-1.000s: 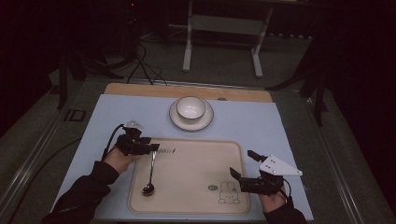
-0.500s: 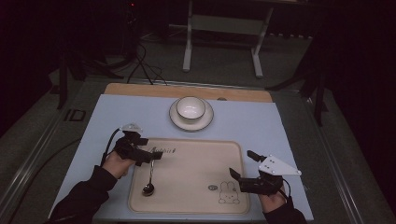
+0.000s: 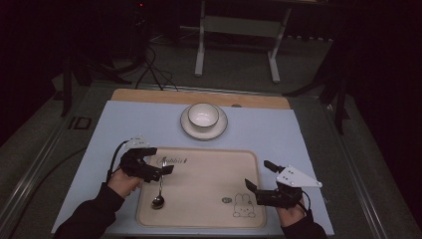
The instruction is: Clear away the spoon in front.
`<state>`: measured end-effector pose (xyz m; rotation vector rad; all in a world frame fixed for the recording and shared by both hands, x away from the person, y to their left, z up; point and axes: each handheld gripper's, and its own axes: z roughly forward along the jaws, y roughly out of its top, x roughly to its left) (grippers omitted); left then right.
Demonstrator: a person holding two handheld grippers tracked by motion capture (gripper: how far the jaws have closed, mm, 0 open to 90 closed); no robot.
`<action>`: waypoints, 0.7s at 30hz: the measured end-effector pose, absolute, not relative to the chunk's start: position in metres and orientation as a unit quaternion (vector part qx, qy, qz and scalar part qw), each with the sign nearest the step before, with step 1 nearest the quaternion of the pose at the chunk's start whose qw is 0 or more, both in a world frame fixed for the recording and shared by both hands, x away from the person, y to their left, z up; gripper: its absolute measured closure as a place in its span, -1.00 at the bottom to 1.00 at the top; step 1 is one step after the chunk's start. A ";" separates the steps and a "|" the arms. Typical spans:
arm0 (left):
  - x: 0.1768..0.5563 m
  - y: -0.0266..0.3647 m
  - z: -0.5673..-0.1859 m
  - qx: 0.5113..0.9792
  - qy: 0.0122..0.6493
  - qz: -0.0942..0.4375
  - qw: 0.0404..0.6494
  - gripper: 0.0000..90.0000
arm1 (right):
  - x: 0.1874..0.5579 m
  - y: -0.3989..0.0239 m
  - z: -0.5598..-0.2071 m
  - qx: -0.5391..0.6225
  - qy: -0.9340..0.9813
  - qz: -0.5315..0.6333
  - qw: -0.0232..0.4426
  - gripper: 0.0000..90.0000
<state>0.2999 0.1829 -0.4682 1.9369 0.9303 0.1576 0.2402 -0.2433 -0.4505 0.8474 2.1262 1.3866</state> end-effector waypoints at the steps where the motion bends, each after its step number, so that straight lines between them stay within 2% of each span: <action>1: 0.298 0.183 -0.468 0.790 0.379 0.065 0.477 -0.98 | 0.240 -0.243 -0.450 0.308 0.773 0.505 0.231 -0.70; 8: 0.286 0.182 -0.461 0.794 0.365 0.084 0.479 -0.98 | 0.240 -0.243 -0.450 0.308 0.773 0.504 0.231 -0.70; 21: 0.261 0.196 -0.460 0.787 0.298 0.085 0.533 -0.98 | 0.240 -0.243 -0.450 0.308 0.773 0.504 0.231 -0.70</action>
